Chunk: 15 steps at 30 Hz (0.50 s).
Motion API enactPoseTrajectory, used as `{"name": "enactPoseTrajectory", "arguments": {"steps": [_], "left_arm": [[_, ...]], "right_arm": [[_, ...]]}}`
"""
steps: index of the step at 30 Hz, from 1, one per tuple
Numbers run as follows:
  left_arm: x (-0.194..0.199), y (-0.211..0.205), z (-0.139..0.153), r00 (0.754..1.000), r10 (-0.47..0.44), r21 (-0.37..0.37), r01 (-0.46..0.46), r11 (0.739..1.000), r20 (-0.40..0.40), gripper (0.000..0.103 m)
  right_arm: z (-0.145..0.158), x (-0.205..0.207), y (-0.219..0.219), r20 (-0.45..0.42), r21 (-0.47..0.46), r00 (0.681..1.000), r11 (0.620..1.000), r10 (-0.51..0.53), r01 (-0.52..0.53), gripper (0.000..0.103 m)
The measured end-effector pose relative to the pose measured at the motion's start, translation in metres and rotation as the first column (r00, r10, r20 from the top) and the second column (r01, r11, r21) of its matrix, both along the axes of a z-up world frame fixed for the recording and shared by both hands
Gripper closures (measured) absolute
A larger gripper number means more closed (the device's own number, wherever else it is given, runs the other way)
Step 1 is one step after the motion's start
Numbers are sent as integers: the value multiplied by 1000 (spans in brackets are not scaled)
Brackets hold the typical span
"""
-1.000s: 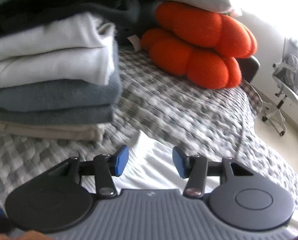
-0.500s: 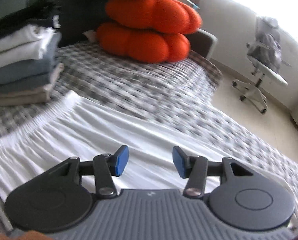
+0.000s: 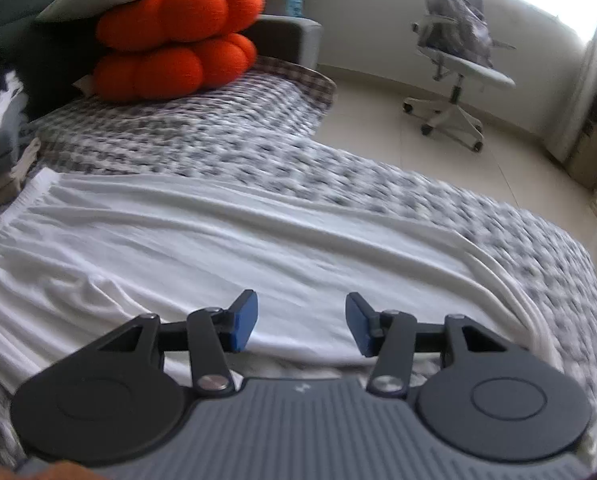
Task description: Fold clothes
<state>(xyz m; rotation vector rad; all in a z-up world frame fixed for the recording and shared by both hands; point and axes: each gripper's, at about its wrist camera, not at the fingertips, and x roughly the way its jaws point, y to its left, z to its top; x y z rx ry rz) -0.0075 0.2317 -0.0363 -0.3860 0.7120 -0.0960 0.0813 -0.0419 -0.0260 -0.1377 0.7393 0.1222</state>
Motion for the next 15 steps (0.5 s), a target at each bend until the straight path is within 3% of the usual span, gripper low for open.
{"name": "enactPoseTrajectory", "arguments": {"steps": [6, 15], "left_arm": [[-2, -39, -2, 995, -101, 81, 101, 992, 0, 50], [-14, -77, -1, 975, -222, 214, 214, 953, 13, 50]], "right_arm": [[-1, -18, -48, -12, 48, 998, 997, -54, 55, 50], [1, -53, -131, -42, 149, 987, 976, -157, 161, 50]]}}
